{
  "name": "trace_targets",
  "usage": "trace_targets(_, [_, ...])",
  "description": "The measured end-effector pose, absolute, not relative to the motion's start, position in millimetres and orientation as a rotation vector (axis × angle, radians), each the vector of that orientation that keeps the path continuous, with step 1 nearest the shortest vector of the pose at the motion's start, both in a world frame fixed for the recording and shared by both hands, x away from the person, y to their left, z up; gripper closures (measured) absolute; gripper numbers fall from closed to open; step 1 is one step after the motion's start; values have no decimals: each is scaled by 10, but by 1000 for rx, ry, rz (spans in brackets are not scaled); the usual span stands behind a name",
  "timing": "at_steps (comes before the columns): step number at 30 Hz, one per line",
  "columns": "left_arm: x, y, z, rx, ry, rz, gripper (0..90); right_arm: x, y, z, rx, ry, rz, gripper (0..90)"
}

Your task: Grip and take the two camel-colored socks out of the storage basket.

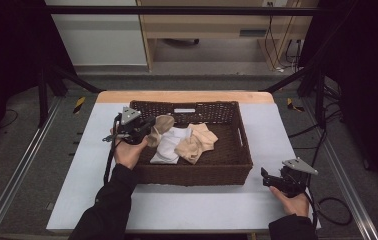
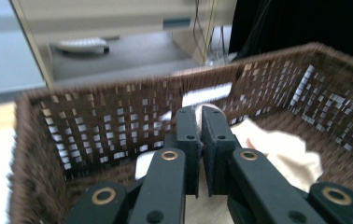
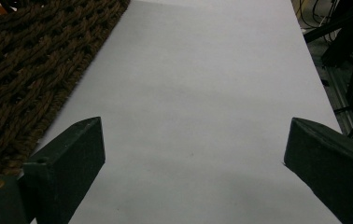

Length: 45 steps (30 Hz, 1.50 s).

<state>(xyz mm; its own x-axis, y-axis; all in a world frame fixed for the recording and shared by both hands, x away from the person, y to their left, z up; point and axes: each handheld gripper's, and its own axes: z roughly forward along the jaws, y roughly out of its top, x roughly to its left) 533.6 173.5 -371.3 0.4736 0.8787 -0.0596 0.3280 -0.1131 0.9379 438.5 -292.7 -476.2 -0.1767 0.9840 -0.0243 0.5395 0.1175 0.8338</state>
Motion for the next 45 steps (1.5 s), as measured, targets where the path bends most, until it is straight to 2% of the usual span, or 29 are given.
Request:
trace_targets(4, [5231,1756,-3529,1613,992,700,857,4382,-2925,-4761,1480,1791,940,56])
trace_targets(14, [5078,1833,-3247,1540,940,699,857,4380,-2930,-4758,1480,1787,939,56])
trace_targets(25, [4853,2189,-3028,1501,939,690,857,4379,-2929,-4759,1483,1786,935,56])
trace_targets(45, [4523,3025,-3091,1410,1038,762,857,4380,-2922,-4762,1481,1789,931,58])
